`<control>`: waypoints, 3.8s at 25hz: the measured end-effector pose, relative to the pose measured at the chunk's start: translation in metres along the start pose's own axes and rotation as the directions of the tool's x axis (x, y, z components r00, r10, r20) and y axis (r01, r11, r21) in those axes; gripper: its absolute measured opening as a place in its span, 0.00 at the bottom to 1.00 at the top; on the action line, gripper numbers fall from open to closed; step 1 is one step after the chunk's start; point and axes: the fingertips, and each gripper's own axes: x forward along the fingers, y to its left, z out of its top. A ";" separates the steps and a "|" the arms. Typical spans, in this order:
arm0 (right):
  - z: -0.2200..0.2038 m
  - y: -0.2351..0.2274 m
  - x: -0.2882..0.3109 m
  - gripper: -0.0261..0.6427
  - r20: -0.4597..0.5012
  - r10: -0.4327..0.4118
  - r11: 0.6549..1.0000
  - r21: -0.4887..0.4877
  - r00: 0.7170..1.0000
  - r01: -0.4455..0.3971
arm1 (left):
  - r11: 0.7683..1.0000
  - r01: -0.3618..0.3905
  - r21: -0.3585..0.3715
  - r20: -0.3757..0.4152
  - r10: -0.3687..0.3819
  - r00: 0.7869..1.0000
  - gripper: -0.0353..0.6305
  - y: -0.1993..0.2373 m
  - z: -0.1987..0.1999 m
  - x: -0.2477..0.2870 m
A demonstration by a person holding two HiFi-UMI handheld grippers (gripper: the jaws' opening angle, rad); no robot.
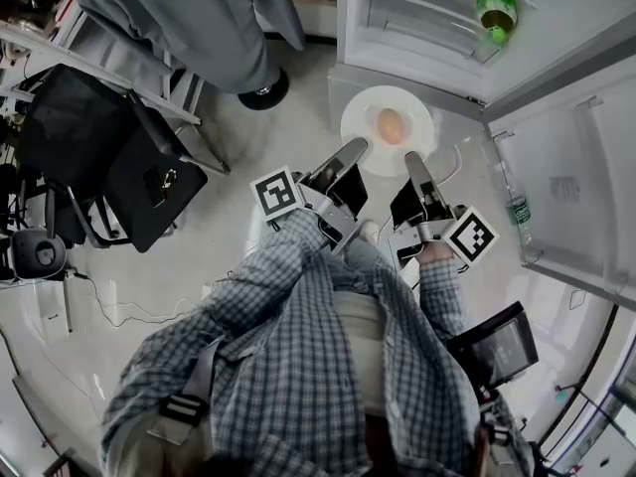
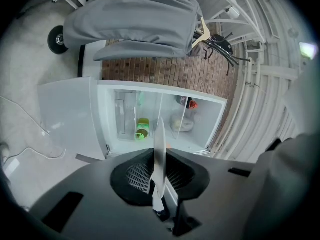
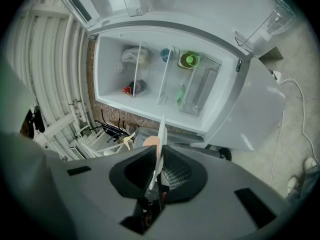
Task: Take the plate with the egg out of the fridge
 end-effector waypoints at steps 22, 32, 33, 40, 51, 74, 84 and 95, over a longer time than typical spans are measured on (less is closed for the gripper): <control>0.017 -0.003 -0.009 0.11 -0.031 0.021 0.999 0.028 0.999 -0.020 | 1.000 -0.026 -0.009 0.066 0.026 0.997 0.14 0.001 -0.015 0.009; 0.017 -0.006 -0.009 0.11 -0.022 0.003 1.000 0.019 1.000 -0.003 | 0.999 -0.033 -0.009 0.063 0.034 0.997 0.14 0.002 -0.015 0.010; 0.017 -0.006 -0.009 0.11 -0.021 0.002 1.000 0.019 1.000 -0.002 | 0.999 -0.033 -0.010 0.062 0.034 0.997 0.14 0.003 -0.016 0.010; 0.017 -0.006 -0.009 0.11 -0.017 0.002 1.000 0.027 1.000 -0.001 | 0.999 -0.037 -0.013 0.062 0.037 0.997 0.14 0.004 -0.015 0.010; 0.018 -0.007 -0.008 0.11 -0.024 -0.006 1.000 0.029 1.000 0.007 | 0.999 -0.040 -0.012 0.066 0.041 0.997 0.14 0.004 -0.014 0.010; 0.046 -0.019 0.001 0.11 -0.036 -0.015 0.999 0.039 0.999 0.016 | 0.997 -0.079 -0.023 0.057 0.080 0.995 0.14 0.018 -0.013 0.040; 0.048 -0.015 0.001 0.11 -0.034 0.000 0.999 0.043 0.999 0.001 | 0.997 -0.071 -0.019 0.062 0.072 0.995 0.14 0.014 -0.015 0.041; 0.052 -0.015 0.001 0.11 -0.023 0.009 0.999 0.050 1.000 -0.008 | 0.998 -0.066 -0.015 0.056 0.066 0.996 0.14 0.014 -0.016 0.045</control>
